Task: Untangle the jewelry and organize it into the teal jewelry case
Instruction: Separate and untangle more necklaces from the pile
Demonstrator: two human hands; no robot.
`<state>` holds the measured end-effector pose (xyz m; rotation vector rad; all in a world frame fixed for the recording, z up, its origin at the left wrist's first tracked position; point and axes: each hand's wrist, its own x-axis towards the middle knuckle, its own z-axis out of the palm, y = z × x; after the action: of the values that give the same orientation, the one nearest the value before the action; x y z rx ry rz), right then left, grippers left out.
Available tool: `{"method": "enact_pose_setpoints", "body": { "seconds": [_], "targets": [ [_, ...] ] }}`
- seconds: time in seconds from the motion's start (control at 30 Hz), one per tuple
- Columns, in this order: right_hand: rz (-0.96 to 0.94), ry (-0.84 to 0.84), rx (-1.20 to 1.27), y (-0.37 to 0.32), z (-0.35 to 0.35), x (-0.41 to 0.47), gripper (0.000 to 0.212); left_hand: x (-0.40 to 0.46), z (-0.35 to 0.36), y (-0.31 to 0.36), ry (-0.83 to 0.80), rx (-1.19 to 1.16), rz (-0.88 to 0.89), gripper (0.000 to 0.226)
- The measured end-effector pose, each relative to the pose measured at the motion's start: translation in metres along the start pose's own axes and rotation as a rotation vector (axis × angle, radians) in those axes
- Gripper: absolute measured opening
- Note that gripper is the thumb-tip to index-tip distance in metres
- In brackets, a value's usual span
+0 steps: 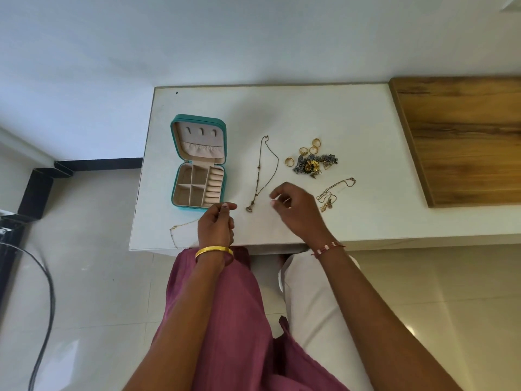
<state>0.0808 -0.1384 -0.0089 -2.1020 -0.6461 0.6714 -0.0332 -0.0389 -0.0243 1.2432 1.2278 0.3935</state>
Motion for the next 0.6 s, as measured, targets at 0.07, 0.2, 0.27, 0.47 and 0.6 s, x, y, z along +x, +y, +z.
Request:
{"method": "enact_pose_setpoints", "body": {
  "seconds": [0.07, 0.2, 0.27, 0.47, 0.6],
  "targets": [
    [0.011, -0.087, 0.076, -0.011, 0.011, -0.002, 0.014, -0.007, 0.001, 0.005, -0.058, 0.013, -0.003, 0.023],
    [0.095, -0.242, 0.368, -0.025, 0.021, -0.003, 0.026, -0.019, 0.002, 0.018, -0.205, -0.034, 0.018, 0.024],
    [0.142, -0.291, 0.533, -0.029, 0.022, -0.003, 0.029, -0.022, 0.002, 0.027, -0.271, -0.088, 0.023, 0.022],
    [0.137, -0.354, 0.566, -0.020, 0.016, 0.000, 0.039, -0.017, -0.005, 0.053, -0.367, -0.171, 0.054, 0.024],
    [0.189, -0.252, 0.648, -0.002, 0.004, 0.002, 0.034, -0.008, -0.016, 0.058, -0.323, -0.272, 0.020, 0.027]
  ]
}}
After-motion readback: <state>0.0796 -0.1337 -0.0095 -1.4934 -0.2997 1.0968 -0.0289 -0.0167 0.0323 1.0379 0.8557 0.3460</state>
